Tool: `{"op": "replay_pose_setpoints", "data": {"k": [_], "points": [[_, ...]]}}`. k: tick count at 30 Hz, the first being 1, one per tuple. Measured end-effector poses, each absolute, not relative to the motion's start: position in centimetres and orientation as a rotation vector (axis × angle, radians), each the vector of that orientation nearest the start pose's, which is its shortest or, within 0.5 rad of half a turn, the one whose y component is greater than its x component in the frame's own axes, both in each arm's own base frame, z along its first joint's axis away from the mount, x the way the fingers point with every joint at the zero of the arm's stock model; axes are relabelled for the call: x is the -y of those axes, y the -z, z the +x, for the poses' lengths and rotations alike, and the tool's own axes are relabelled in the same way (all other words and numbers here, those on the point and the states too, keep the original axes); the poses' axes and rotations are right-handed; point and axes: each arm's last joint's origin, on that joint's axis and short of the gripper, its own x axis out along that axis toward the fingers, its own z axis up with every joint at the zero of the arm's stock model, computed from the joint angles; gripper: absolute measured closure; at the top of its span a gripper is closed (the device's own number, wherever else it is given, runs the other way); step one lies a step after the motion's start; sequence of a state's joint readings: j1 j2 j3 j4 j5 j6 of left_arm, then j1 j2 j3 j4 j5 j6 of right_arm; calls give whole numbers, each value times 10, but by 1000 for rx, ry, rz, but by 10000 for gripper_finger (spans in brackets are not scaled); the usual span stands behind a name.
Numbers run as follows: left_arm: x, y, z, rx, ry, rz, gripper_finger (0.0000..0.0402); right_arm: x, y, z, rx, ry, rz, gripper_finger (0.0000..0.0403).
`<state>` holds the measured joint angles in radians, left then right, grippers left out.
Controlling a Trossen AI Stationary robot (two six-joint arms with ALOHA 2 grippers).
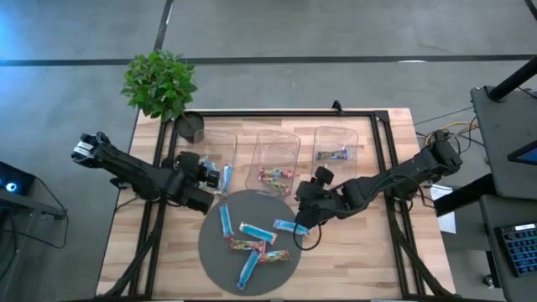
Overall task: Pick and place Granola Bars by type
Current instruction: Put the yellow granola bar into the left transparent bin, then put the blue granola bar into the right transparent bin
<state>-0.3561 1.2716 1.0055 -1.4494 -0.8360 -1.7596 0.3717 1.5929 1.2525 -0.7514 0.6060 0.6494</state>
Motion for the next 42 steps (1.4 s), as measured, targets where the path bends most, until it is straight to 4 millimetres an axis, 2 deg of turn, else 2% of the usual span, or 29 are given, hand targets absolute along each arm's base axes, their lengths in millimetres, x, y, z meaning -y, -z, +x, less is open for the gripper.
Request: {"op": "replay_pose_setpoints", "data": {"k": [4,14,22,26,30,33,38,42], "points": [[44,-255,178,-633,-1259,-452,320,-100,-260,303,-832,514,109,207],[46,-262,183,-599,-1216,-441,237,-101,-260,303,-831,518,117,207],[63,-281,202,-554,-1027,-533,234,-101,-260,303,-843,502,134,207],[77,-285,213,-563,-874,-619,234,-105,-257,302,-937,374,227,207],[97,-281,222,-645,-655,-683,234,-110,-246,297,-1038,276,273,208],[114,-279,225,-639,-539,-704,234,-114,-234,291,-1074,263,251,209],[136,-280,223,-610,-435,-717,234,-128,-203,275,-1130,155,211,209],[146,-280,220,-596,-404,-743,234,-143,-187,268,-1059,83,203,209]]}}
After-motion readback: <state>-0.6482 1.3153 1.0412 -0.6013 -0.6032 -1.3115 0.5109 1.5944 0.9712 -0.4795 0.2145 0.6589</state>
